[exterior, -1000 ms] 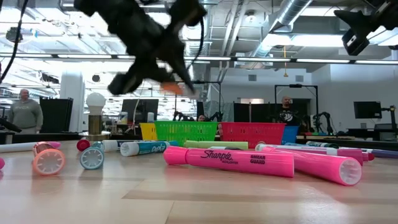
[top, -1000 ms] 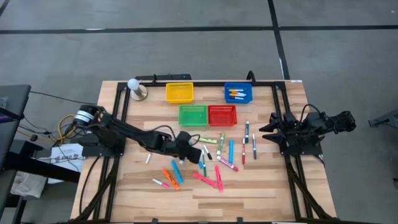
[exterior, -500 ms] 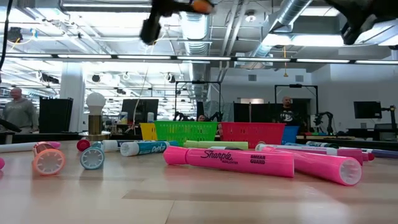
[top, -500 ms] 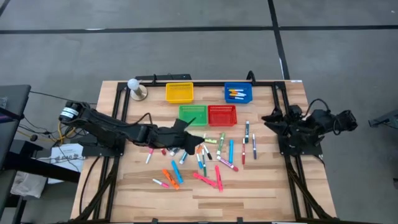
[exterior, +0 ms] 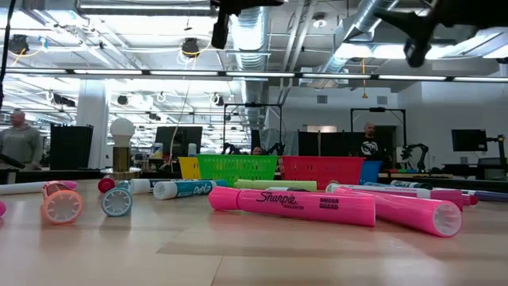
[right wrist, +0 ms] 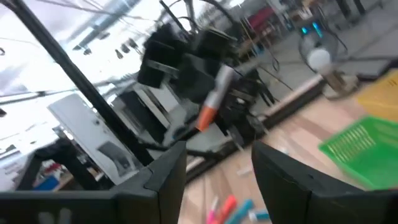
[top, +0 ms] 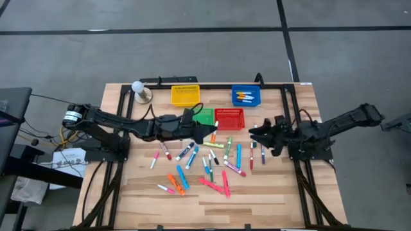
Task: Pick & Place Markers
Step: Put the orange highlighter into the blue bin
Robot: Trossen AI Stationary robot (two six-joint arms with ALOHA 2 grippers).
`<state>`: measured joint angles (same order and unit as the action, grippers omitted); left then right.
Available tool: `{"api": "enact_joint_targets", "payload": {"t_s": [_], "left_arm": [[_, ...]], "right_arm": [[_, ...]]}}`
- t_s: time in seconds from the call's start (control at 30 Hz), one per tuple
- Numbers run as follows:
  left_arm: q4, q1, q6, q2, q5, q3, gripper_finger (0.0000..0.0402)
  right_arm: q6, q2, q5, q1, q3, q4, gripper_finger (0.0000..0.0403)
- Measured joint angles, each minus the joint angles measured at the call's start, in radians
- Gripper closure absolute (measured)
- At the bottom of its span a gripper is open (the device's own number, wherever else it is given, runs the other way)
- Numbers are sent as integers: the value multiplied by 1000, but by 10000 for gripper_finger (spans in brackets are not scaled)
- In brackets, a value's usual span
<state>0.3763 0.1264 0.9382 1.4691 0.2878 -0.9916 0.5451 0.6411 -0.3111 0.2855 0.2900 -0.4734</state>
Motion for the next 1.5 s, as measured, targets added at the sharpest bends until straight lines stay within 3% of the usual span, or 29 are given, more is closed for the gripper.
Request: {"api": "enact_joint_targets", "payload": {"t_s": [0.3, 0.5, 0.97, 1.3, 1.5], "left_arm": [[60, -38, -45, 0, -31, 0, 353], [85, -39, -71, 0, -32, 0, 353], [89, -39, -130, 0, -29, 0, 353], [89, -44, -148, 0, -27, 0, 353], [88, -40, -149, 0, -26, 0, 353]], "right_arm": [[95, 291, 1, -54, 0, -343, 169], [151, 448, 14, -110, 25, -507, 159], [136, 698, 243, -225, 270, -469, 158], [128, 802, 261, -230, 367, -438, 158], [128, 797, 268, -245, 368, -417, 158]]}}
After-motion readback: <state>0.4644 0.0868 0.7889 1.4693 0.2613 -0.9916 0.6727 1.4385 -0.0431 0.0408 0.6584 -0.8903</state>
